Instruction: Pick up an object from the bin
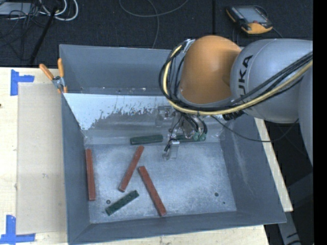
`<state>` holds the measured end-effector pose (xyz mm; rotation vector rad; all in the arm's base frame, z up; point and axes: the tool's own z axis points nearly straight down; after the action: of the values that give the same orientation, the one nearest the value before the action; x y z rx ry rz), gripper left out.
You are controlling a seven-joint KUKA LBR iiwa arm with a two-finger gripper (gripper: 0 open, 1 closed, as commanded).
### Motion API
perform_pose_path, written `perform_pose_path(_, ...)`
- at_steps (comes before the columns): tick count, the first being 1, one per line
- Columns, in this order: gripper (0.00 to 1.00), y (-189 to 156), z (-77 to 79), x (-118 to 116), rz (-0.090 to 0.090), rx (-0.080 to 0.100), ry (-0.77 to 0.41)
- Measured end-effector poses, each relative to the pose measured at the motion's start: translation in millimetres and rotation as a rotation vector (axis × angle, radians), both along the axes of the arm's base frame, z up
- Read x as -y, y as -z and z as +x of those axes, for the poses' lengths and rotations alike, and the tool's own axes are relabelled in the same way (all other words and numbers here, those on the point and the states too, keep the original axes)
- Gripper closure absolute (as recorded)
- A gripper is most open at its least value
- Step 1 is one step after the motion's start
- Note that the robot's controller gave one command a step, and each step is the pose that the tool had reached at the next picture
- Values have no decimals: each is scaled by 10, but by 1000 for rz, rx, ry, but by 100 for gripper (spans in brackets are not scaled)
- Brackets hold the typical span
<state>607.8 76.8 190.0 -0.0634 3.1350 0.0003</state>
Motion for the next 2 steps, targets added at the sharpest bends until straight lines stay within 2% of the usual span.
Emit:
perform_pose_path(1, 0, 387, -240, 65, 1, -9, 106)
perform_pose_path(2, 0, 614, -204, -269, -1, -5, 195)
